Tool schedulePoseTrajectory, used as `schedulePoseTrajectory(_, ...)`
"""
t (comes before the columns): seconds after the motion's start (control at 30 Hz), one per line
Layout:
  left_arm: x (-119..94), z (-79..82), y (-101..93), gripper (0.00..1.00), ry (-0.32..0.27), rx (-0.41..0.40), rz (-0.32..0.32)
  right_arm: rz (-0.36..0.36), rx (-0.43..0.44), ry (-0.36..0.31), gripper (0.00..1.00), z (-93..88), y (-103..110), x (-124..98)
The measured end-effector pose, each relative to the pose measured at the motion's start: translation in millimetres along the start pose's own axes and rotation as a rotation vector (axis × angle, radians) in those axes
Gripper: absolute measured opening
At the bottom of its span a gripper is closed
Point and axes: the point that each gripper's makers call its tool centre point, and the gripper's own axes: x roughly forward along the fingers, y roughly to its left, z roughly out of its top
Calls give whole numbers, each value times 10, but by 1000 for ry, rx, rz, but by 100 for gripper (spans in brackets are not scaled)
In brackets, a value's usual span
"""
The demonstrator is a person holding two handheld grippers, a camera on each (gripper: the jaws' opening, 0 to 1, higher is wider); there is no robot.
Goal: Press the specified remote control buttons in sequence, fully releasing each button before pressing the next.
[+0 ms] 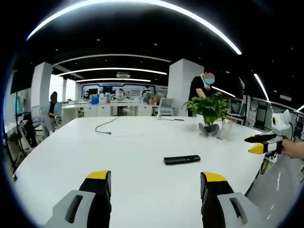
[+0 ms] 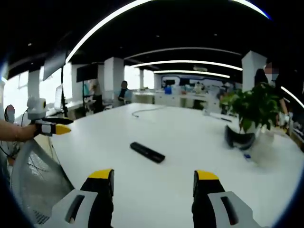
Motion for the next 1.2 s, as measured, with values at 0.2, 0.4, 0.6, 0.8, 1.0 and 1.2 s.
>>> schedulePoseTrajectory(0.2, -5, 1, -9, 79, -1, -2, -3, -2, -1, 1, 66, 0, 9, -5)
schedulePoseTrajectory(0.4, -3, 3, -11, 79, -1, -2, -7, -7, 4, -5, 66, 6, -7, -6)
schedulePoseTrajectory(0.6, -2, 25, -5, 79, -10, -4, -9, -13, 4, -3, 66, 8, -18, -4)
schedulePoseTrajectory(0.8, 19, -1, 18, 79, -2, -6, -16, -23, -4, 4, 66, 2, -20, -4)
schedulePoseTrajectory(1.0, 77, -25, 8, 79, 20, -4, -41, -68, -20, 49, 67, -36, -108, 49)
schedulePoseTrajectory(1.2, 61, 6, 1, 79, 0, -17, -52, -56, -44, 71, 68, -64, -74, 67)
